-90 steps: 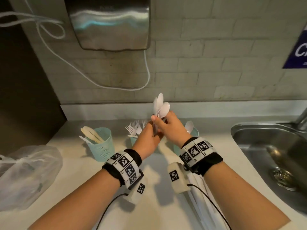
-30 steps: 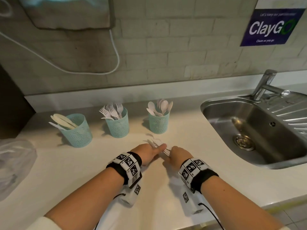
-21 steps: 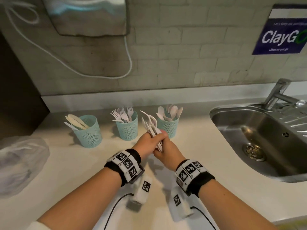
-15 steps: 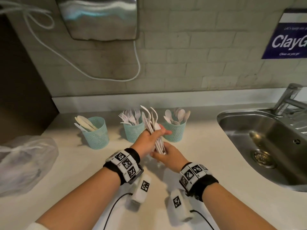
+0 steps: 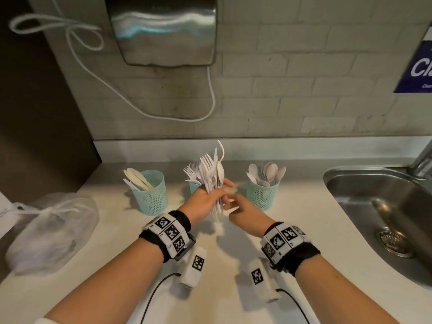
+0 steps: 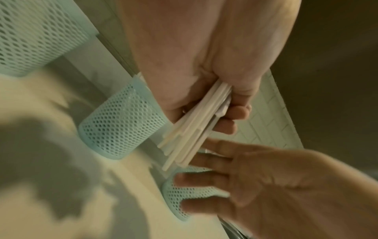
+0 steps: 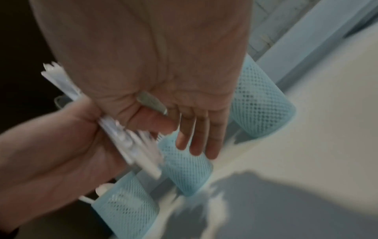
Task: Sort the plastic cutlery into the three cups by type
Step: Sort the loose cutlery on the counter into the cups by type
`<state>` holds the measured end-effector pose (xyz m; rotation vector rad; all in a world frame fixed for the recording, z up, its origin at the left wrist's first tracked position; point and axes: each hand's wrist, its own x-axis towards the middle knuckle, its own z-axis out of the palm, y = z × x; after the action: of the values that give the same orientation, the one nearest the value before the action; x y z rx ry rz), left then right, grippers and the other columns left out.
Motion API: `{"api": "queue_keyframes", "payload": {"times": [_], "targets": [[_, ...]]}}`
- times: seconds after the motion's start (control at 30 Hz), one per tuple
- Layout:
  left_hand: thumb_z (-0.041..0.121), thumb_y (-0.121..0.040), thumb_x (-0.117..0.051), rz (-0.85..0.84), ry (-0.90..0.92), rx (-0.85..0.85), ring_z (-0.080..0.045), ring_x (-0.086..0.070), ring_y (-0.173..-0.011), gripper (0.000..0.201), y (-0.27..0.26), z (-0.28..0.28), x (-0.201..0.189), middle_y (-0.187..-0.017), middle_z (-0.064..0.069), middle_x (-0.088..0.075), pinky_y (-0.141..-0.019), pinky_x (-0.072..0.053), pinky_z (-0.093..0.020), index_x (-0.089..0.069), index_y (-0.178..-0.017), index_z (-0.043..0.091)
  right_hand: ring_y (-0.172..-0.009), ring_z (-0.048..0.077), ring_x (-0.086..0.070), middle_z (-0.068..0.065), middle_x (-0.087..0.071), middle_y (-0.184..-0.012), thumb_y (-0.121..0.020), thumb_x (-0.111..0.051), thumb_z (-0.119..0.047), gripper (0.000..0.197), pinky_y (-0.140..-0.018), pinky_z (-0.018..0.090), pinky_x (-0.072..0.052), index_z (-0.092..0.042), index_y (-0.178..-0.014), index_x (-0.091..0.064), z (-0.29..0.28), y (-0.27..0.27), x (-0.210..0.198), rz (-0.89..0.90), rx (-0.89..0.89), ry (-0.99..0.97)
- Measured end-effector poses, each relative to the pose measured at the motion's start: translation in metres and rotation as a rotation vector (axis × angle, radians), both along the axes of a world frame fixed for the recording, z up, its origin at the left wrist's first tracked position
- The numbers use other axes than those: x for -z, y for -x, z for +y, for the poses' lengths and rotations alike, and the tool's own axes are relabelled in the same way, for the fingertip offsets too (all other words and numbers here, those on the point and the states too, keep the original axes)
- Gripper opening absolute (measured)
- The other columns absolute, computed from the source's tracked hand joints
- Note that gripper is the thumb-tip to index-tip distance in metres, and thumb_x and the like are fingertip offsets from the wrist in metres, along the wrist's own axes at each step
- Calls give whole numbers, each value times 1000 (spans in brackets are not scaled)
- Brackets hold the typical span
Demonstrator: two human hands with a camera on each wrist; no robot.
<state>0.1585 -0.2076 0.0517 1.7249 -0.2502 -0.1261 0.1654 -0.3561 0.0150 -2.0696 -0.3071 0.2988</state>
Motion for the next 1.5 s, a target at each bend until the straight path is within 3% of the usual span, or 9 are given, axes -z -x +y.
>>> {"api": "queue_keyframes", "payload": {"times": [0.2, 0.37, 0.57, 0.7, 0.9, 1.03, 1.17, 1.33, 1.5], "targets": [[3, -94, -49, 73, 32, 40, -10, -47, -60, 30, 0, 16, 4, -75, 3, -60, -78, -46, -34, -69, -102, 25, -103, 12, -49, -5, -49, -112, -91, -50, -5, 36, -90, 25, -41, -27, -118, -53, 0, -17, -70, -447, 227, -335], [-1, -94, -47, 148, 56, 122, -4, -45, -54, 34, 10, 21, -2, -71, 10, -63, -79, -47, -36, -63, -113, 22, -116, 12, -48, -9, -57, -117, -85, -67, -23, 24, -105, 34, -35, -37, -104, -66, 4, -27, -105, -565, -104, 31], [8, -95, -53, 211, 92, 62, -7, -47, -50, 8, 15, 39, 2, -58, 2, -52, -70, -45, -30, -61, -93, 9, -74, 2, -60, -8, -67, -77, -90, -63, -14, 12, -86, 28, -46, -23, -83, -67, 9, -44, -108, -343, -217, -96], [16, -96, -51, 204, 162, 57, -6, -34, -49, 24, 19, 54, 3, -60, 5, -43, -61, -41, -22, -59, -118, 16, -72, 15, -57, 4, -60, -83, -99, -48, -18, 17, -73, 25, -45, -19, -85, -57, 27, -50, -108, -323, -64, -315], [24, -96, -52, 204, 129, -28, -7, -33, -52, 39, 28, 84, 4, -60, 5, -39, -61, -45, -22, -51, -128, 2, -71, 2, -57, -6, -63, -80, -95, -54, -16, 10, -74, 18, -45, -11, -98, -63, 66, -48, -98, -265, -204, -265], [26, -97, -50, 187, 85, -65, -8, -32, -57, 32, 38, 113, 9, -65, 4, -34, -65, -47, -20, -55, -128, 30, -72, 7, -47, -5, -52, -82, -100, -43, -19, 15, -70, 18, -41, -14, -91, -54, 97, -48, -110, -355, -43, -383], [28, -95, -53, 191, 97, -182, -7, -33, -57, 27, 48, 145, 14, -65, 5, -35, -66, -48, -20, -59, -121, 35, -63, 12, -48, 0, -50, -77, -103, -36, -18, 21, -56, 16, -46, -24, -85, -45, 131, -56, -128, -411, 136, -634], [49, -81, -64, 181, 92, -339, -9, -38, -56, 33, 48, 175, 13, -60, 4, -36, -76, -50, -27, -64, -97, 20, -74, 28, -61, 12, -61, -84, -101, -39, -23, 23, -71, 45, -53, -29, -81, -49, 176, -74, -95, -506, 30, -260], [30, -94, -56, 154, 110, -363, -10, -38, -59, 16, 45, 182, 3, -57, 5, -36, -82, -50, -30, -60, -79, 25, -87, 31, -61, 13, -61, -93, -98, -42, -15, 25, -80, 31, -46, -4, -104, -65, 194, -83, -60, -461, -83, 76]]}}
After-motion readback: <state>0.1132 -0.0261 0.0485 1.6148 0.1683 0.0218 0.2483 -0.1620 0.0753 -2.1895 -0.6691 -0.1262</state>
